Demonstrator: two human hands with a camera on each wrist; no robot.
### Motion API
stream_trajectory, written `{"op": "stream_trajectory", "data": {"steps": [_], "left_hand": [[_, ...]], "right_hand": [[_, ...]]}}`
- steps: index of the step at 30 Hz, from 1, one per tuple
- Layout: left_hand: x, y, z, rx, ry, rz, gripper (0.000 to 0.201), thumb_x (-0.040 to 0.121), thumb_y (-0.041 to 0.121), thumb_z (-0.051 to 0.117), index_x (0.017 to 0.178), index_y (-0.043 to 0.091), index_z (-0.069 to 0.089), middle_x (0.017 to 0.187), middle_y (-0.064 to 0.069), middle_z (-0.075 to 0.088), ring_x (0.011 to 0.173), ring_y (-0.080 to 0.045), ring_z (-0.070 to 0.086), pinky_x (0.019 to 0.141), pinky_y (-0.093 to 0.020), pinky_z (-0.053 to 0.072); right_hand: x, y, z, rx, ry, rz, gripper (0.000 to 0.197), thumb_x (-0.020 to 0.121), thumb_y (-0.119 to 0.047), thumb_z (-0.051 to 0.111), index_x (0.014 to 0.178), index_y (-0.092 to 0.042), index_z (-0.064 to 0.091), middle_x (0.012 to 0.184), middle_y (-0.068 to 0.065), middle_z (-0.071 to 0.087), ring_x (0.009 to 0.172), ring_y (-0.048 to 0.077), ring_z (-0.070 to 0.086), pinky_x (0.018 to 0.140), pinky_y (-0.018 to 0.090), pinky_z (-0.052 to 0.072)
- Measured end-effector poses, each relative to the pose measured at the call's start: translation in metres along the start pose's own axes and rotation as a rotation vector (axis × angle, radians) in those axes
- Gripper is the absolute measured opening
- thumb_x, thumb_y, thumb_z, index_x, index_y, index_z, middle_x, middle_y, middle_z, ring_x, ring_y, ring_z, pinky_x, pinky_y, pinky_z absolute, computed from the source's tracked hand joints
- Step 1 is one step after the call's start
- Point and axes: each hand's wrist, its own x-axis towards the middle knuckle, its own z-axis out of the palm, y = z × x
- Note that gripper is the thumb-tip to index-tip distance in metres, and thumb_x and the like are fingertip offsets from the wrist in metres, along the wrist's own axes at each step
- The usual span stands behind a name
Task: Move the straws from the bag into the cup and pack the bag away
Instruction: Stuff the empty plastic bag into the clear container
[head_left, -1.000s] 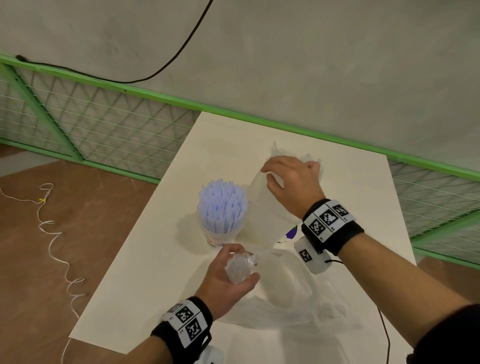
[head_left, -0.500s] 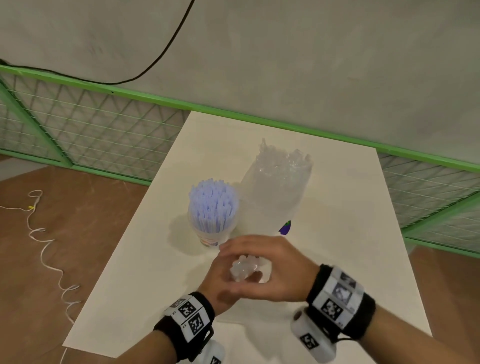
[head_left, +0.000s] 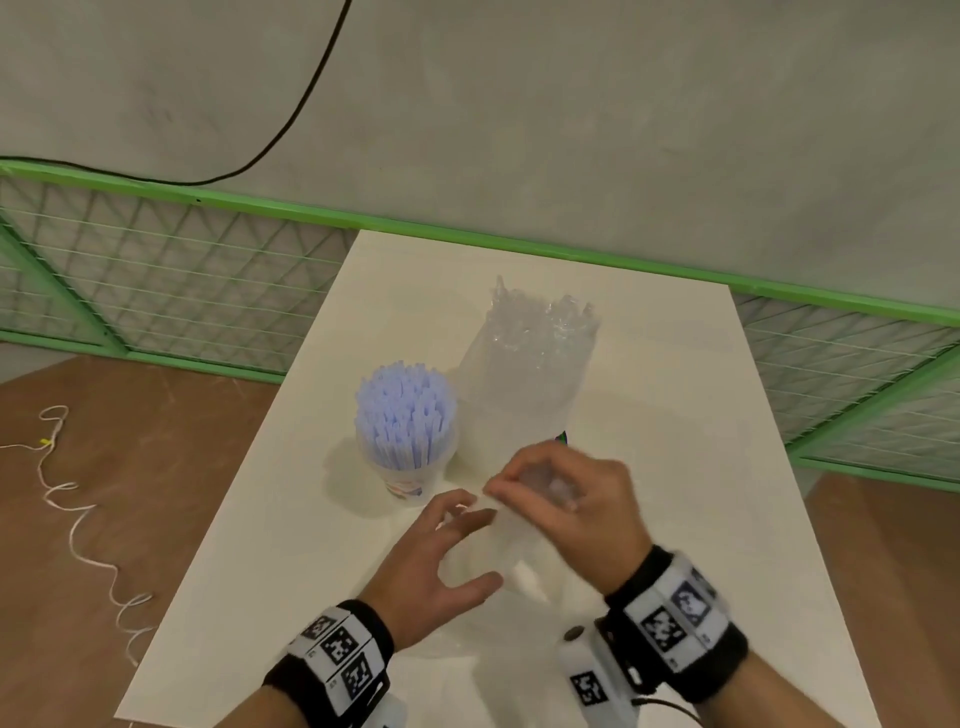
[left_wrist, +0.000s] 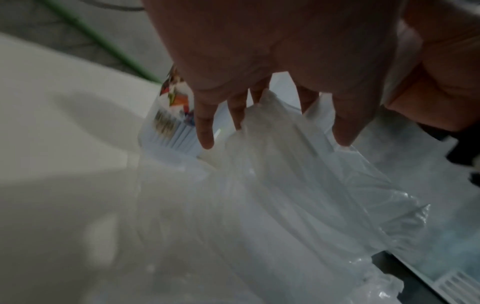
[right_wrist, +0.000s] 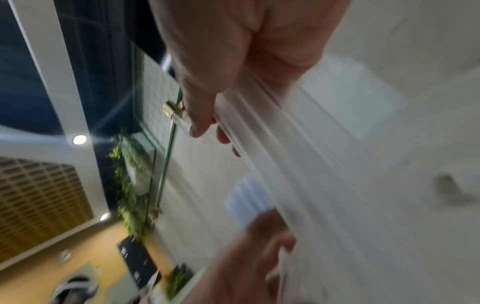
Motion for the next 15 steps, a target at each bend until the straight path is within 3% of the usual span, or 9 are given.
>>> {"op": "stream_trajectory", "data": {"steps": [2,6,10,12,15], "left_hand": [[-0.005,-0.003,-0.002,0.104,0.013,0.034,0.046,0.083,0.054,0.060,0.126,0.061,0.045,0.138,0.025,0.035,0.128,-0.002,0.042,0.107,-0.026,0.038],[-0.015,0.013,-0.011,0.251,0.178,0.170,0.036,0.094,0.038,0.049,0.130,0.045,0.054,0.137,0.012,0.044,0.126,-0.007,0.045,0.103,-0.026,0.037],[0.009,0.042,-0.028,0.462,0.449,0.340,0.026,0.088,0.014,0.057,0.109,0.020,0.071,0.117,-0.004,0.059,0.110,-0.023,0.054,0.091,-0.033,0.042],[0.034,0.056,-0.041,0.567,0.513,0.328,0.026,0.082,0.009,0.061,0.104,0.019,0.071,0.112,-0.003,0.060,0.108,-0.024,0.053,0.087,-0.032,0.037],[0.070,0.067,-0.050,0.720,0.501,0.267,0.032,0.070,0.003,0.073,0.096,0.021,0.072,0.102,0.001,0.065,0.096,-0.027,0.057,0.079,-0.034,0.029]], "right_hand": [[0.010,-0.015,-0.021,0.034,0.118,0.009,0.015,0.074,-0.018,0.082,0.078,-0.010,0.071,0.072,-0.003,0.073,0.066,0.013,0.069,0.069,0.024,0.053],[0.036,-0.049,-0.068,0.123,0.351,-0.046,0.012,0.080,-0.009,0.076,0.079,-0.001,0.067,0.068,0.008,0.073,0.063,0.024,0.072,0.064,0.028,0.056],[0.063,-0.061,-0.103,0.347,0.563,-0.069,0.010,0.086,-0.007,0.073,0.080,-0.008,0.064,0.069,0.008,0.071,0.064,0.033,0.070,0.067,0.044,0.058],[0.074,-0.057,-0.105,0.452,0.631,-0.033,0.013,0.086,-0.005,0.072,0.079,-0.005,0.061,0.068,0.010,0.068,0.062,0.032,0.068,0.067,0.045,0.057],[0.085,-0.049,-0.106,0.480,0.687,0.040,0.015,0.087,-0.004,0.071,0.077,-0.005,0.059,0.067,0.011,0.067,0.062,0.032,0.068,0.066,0.046,0.058]]}}
